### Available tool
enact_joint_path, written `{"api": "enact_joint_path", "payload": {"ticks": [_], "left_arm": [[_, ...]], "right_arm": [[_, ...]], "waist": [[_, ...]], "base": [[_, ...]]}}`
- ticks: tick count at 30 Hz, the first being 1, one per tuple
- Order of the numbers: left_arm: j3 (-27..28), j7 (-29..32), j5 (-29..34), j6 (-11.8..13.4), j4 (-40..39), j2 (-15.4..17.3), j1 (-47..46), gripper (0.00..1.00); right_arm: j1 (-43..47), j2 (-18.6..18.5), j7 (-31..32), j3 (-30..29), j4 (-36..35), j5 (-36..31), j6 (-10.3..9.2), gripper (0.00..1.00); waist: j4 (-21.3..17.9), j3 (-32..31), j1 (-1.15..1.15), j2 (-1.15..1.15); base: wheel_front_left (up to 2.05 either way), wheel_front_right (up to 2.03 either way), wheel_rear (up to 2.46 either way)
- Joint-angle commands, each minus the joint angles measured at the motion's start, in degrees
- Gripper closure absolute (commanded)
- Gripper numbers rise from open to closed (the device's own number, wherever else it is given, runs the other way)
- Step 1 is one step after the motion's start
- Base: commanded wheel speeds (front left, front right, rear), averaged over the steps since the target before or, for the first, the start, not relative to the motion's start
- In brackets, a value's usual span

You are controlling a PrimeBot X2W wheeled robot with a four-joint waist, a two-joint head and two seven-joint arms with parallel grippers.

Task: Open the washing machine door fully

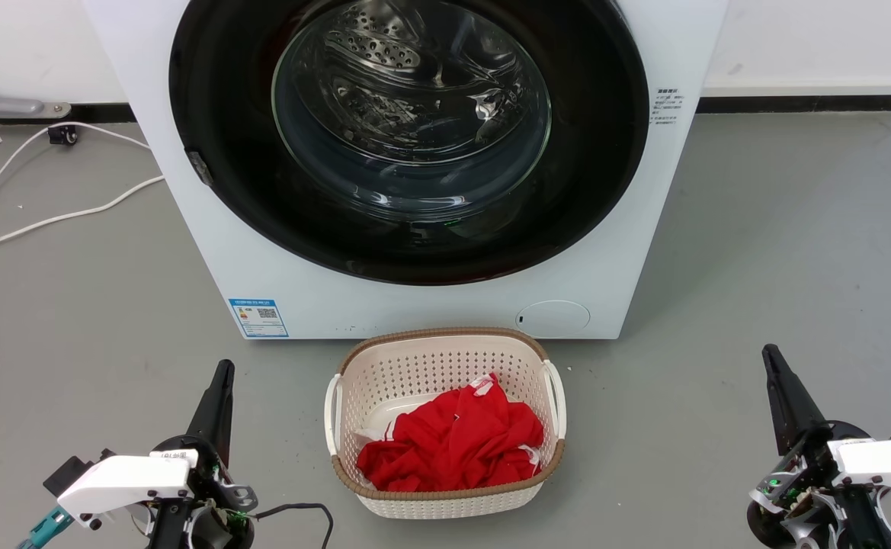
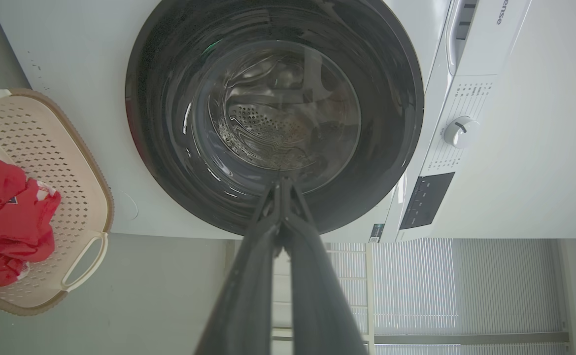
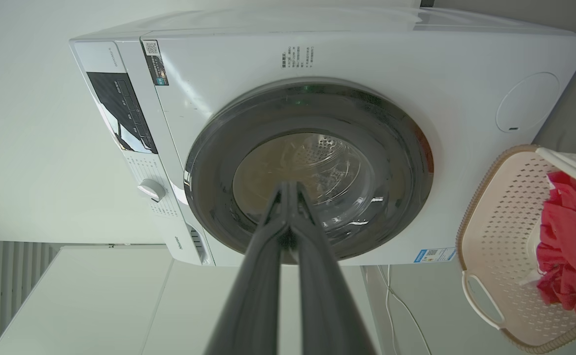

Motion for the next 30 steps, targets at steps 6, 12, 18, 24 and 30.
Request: {"api": "enact_joint_path", "payload": {"ticks": [6,12,18,24,30], "left_arm": [[0.16,0.17,0.26,-0.17,0.06,-0.09,0.16,1.0],[0.01,0.0,0.0,0.07,1.0,-0.26,0.42,0.0],[-1.85,-1.56,0.6,0.05,0.19,-0.33,0.37,0.0],[-2.84,-3.28,3.27,0.04,-0.9,-0.35,0.11,0.0],[-2.78,-4.81,9.36,0.02,-2.44,-0.36,-0.16,0.0]], "right_arm": [[-0.8,0.19,0.21,-0.18,0.09,-0.45,0.0,1.0],[0.6,0.18,0.01,-0.09,0.91,-0.16,0.0,0.0],[1.19,0.23,-1.65,0.36,0.04,-0.29,0.0,0.0],[1.54,0.27,-3.28,0.38,-1.02,-2.12,0.0,0.0],[1.79,0.31,-4.8,0.64,-3.22,-9.25,0.0,0.0]], "waist": [[0.0,0.0,0.0,0.0],[0.0,0.0,0.0,0.0],[-0.01,0.02,0.0,0.0],[0.03,0.05,0.0,0.0],[0.04,0.07,0.0,0.0]], "base": [[0.0,0.0,0.0],[0.0,0.0,0.0],[0.0,0.0,0.0],[0.0,0.0,0.0],[0.0,0.0,0.0]]}}
